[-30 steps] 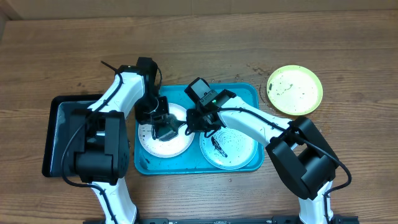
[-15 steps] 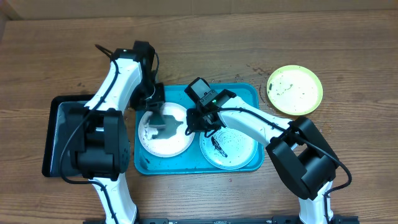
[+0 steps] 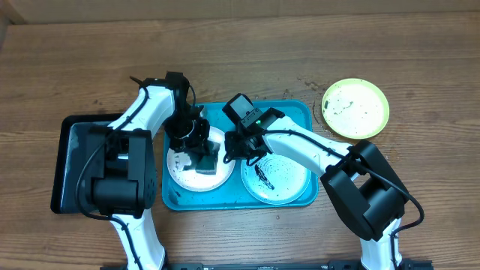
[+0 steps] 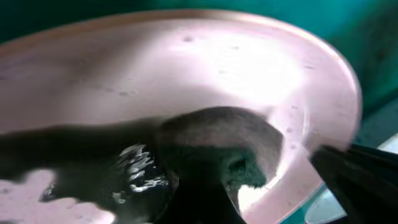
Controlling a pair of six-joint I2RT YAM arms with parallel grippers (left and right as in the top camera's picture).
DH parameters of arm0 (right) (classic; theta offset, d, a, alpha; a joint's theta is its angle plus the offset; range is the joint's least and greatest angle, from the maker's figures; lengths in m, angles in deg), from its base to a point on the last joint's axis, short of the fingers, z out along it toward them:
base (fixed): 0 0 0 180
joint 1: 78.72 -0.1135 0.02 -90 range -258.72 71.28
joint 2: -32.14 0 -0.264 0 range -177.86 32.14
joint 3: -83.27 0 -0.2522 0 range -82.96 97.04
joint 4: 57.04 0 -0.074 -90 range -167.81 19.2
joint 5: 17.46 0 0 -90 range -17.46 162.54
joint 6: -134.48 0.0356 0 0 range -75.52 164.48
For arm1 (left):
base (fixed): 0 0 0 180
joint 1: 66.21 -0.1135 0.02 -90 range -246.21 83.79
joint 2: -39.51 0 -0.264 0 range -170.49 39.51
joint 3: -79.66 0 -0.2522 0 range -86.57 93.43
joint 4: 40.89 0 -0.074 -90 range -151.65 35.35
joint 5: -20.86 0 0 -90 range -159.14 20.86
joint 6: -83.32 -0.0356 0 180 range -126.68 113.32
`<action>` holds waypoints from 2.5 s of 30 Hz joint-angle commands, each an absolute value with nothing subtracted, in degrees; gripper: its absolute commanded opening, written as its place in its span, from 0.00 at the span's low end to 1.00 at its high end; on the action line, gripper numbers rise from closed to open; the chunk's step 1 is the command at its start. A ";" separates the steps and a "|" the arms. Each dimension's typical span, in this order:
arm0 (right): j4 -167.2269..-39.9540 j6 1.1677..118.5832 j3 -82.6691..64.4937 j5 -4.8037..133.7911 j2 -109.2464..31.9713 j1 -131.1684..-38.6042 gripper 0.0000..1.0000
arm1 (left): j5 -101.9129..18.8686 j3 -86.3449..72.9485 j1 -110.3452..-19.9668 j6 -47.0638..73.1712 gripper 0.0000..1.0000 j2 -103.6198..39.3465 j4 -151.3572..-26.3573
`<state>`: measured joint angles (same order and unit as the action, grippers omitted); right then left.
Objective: Clean dirty plates on tray and stack at the side
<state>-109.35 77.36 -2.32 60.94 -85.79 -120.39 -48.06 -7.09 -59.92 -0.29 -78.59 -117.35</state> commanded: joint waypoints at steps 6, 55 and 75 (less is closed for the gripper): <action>-109.04 77.03 -1.67 62.23 -86.60 -120.15 0.04 | -93.08 -8.40 -60.12 22.03 0.04 -78.83 -119.42; -109.90 24.82 10.07 140.11 -74.89 -145.97 0.04 | -72.67 10.92 -99.46 22.18 0.04 -82.92 -125.22; -97.77 22.54 10.07 146.60 -74.89 -146.21 0.04 | -71.84 10.90 -99.61 20.54 0.04 -83.95 -123.34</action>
